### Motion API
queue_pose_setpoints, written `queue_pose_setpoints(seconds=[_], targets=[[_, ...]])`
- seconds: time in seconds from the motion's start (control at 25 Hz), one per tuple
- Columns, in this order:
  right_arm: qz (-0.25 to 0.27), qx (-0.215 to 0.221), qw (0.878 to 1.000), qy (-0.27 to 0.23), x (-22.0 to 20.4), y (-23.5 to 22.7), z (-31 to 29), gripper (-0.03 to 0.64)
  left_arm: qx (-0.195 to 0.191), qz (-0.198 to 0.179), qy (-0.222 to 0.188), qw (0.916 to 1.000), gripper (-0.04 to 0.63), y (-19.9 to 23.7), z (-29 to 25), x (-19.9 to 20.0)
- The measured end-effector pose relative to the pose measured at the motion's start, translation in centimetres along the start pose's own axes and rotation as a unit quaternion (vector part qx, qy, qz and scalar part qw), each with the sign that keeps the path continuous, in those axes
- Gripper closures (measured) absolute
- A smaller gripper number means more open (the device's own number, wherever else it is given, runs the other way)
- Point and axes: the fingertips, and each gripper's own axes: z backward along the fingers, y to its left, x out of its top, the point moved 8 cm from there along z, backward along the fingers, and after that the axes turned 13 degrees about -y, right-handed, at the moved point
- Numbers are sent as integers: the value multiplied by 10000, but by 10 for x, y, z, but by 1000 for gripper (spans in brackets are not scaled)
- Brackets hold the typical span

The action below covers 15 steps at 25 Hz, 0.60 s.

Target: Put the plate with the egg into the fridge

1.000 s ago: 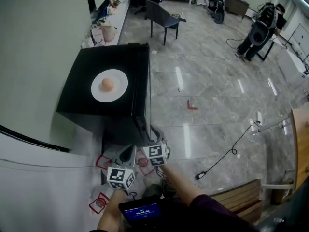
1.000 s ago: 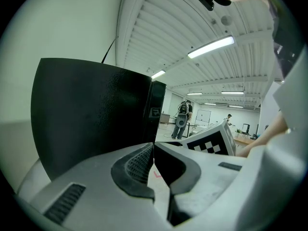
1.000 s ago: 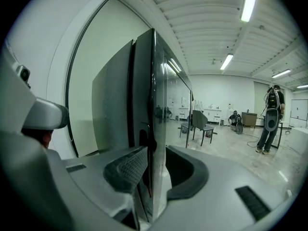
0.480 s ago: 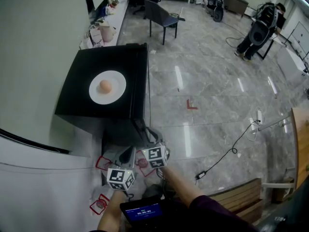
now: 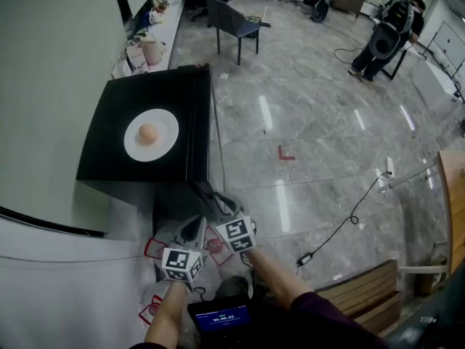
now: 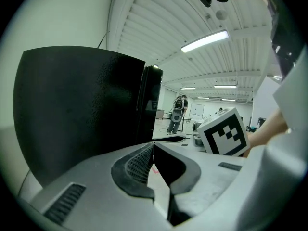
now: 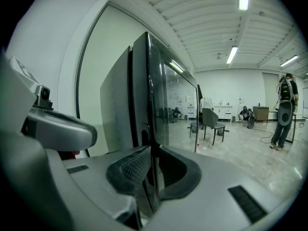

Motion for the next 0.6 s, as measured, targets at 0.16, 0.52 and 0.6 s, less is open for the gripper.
queue_pose_setpoints(seconds=[0.16, 0.52, 0.6], targets=[[2, 140, 9999, 56, 1, -2, 1, 557, -221, -296, 107, 9993, 583, -1, -15, -1], [27, 283, 9996, 26, 2, -7, -1, 558, -342, -456, 263, 9980, 584, 14, -35, -14], [-4, 283, 9996, -1, 2, -7, -1, 560, -322, -469, 289, 9980, 584, 14, -36, -17]])
